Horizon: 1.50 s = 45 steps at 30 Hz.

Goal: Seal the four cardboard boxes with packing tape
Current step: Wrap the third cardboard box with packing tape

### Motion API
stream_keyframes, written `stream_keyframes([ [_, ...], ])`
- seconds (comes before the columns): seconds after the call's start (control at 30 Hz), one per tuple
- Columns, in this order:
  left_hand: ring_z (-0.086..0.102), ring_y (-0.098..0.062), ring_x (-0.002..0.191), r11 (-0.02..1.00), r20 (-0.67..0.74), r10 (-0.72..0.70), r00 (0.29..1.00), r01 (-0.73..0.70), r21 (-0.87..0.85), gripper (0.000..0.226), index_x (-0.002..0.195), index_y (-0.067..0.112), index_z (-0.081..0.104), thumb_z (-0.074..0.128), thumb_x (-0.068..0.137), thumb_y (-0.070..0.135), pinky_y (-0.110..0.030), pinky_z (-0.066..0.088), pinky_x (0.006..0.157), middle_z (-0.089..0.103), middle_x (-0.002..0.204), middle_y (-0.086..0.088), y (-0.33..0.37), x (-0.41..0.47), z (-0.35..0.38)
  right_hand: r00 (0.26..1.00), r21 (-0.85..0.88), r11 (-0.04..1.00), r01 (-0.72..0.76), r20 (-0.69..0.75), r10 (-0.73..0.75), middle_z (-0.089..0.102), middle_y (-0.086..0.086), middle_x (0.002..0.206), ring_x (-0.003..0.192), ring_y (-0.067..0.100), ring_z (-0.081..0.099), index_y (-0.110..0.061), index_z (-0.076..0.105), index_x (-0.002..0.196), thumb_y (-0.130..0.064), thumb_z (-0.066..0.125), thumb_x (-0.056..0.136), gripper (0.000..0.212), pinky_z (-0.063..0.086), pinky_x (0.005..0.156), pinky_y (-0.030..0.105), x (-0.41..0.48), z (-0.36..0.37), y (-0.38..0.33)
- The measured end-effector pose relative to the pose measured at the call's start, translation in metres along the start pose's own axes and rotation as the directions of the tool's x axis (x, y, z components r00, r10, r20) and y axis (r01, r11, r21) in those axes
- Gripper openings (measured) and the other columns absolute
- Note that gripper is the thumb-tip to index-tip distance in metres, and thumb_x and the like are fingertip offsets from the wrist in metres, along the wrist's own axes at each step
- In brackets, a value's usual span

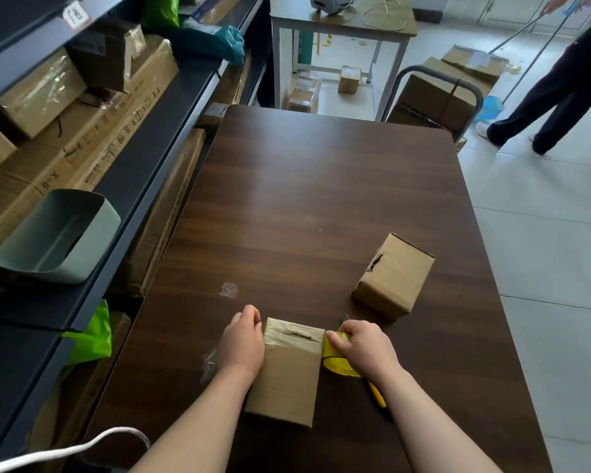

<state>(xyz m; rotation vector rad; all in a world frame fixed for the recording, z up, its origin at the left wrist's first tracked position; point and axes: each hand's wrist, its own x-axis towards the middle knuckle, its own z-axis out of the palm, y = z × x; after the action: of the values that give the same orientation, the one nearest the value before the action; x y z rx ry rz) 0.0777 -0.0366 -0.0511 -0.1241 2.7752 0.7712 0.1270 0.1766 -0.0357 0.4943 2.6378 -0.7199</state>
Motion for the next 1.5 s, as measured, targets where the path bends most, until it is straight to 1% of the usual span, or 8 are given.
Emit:
stream_keyframes([
  [0.17,0.056,-0.015,0.106,0.995,-0.088,0.06,0.994,-0.066,-0.076,0.027,0.12,0.018,0.06,0.042,0.1,0.021,-0.029,0.051,0.085,0.061,0.118,0.001,0.003,-0.015,-0.005,1.0,0.064,0.998,-0.026,-0.008,0.027,0.066,-0.005,0.092,0.089,0.016,0.061,-0.024,0.069,0.098,-0.058,0.054,0.09,0.038,0.05,0.073,0.032,-0.003,0.004,0.003],
  [0.43,0.033,-0.014,0.139,0.983,0.132,0.146,0.98,-0.159,0.088,0.055,0.152,0.021,0.02,0.033,0.102,0.037,-0.032,0.03,0.112,0.036,0.153,0.002,0.015,-0.03,-0.006,0.998,0.181,0.981,-0.066,-0.005,0.068,0.068,-0.003,0.089,0.086,0.015,0.061,-0.022,0.069,0.091,-0.055,0.055,0.091,0.035,0.054,0.075,0.038,-0.005,0.014,0.005],
  [0.53,0.011,-0.022,0.148,0.949,0.25,0.077,0.965,-0.147,0.278,0.109,0.154,0.01,-0.003,0.047,0.08,0.073,-0.041,0.014,0.118,0.008,0.162,-0.007,0.023,-0.041,-0.003,0.997,0.19,0.979,-0.076,-0.005,0.079,0.068,-0.002,0.09,0.087,0.017,0.061,-0.022,0.069,0.089,-0.056,0.055,0.09,0.036,0.053,0.076,0.038,-0.006,0.018,0.007],
  [0.63,0.004,-0.029,0.148,0.938,0.303,-0.032,0.952,-0.076,0.338,0.144,0.149,0.008,-0.02,0.064,0.058,0.08,-0.047,0.013,0.117,-0.009,0.161,-0.011,0.03,-0.054,0.012,0.997,0.191,0.979,-0.075,-0.017,0.08,0.069,-0.001,0.091,0.088,0.018,0.061,-0.021,0.069,0.089,-0.055,0.055,0.09,0.037,0.051,0.074,0.034,-0.011,0.018,0.006],
  [0.83,0.021,-0.032,0.143,0.995,0.263,-0.062,0.963,0.04,0.087,0.132,0.152,0.018,-0.012,0.074,0.061,0.061,-0.048,0.026,0.113,0.01,0.159,-0.009,0.035,-0.034,0.007,0.989,0.346,0.936,0.063,-0.15,-0.011,0.053,-0.007,0.055,0.059,0.011,0.052,-0.021,0.057,0.057,-0.052,0.06,0.089,0.045,0.04,0.057,0.031,-0.016,-0.011,0.001],
  [1.03,0.036,-0.029,0.132,0.944,0.347,-0.047,0.937,0.155,-0.292,0.108,0.151,0.022,0.014,0.081,0.068,0.04,-0.04,0.034,0.108,0.024,0.148,-0.011,0.022,-0.014,-0.001,0.977,0.272,0.955,0.116,-0.204,-0.06,0.055,-0.006,0.057,0.06,0.013,0.053,-0.019,0.061,0.06,-0.054,0.065,0.084,0.042,0.04,0.056,0.03,-0.007,-0.046,0.008],
  [1.27,0.045,-0.023,0.125,0.901,0.38,-0.05,0.924,0.205,-0.381,0.117,0.147,0.026,0.028,0.078,0.045,0.054,-0.042,0.04,0.106,0.041,0.142,-0.007,0.008,-0.008,-0.011,0.991,0.402,0.913,0.065,-0.131,-0.013,0.051,-0.001,0.058,0.057,0.012,0.047,-0.011,0.061,0.063,-0.055,0.067,0.083,0.048,0.038,0.055,0.031,-0.003,-0.027,0.019],
  [1.5,0.048,-0.017,0.118,0.851,0.424,-0.003,0.906,0.225,-0.475,0.098,0.146,0.024,0.032,0.085,0.065,0.036,-0.043,0.044,0.102,0.045,0.131,0.001,-0.005,-0.001,-0.014,0.994,0.357,0.933,0.04,-0.106,-0.002,0.048,-0.007,0.054,0.056,0.011,0.047,-0.02,0.054,0.057,-0.057,0.065,0.083,0.047,0.038,0.056,0.032,0.002,-0.008,0.019],
])
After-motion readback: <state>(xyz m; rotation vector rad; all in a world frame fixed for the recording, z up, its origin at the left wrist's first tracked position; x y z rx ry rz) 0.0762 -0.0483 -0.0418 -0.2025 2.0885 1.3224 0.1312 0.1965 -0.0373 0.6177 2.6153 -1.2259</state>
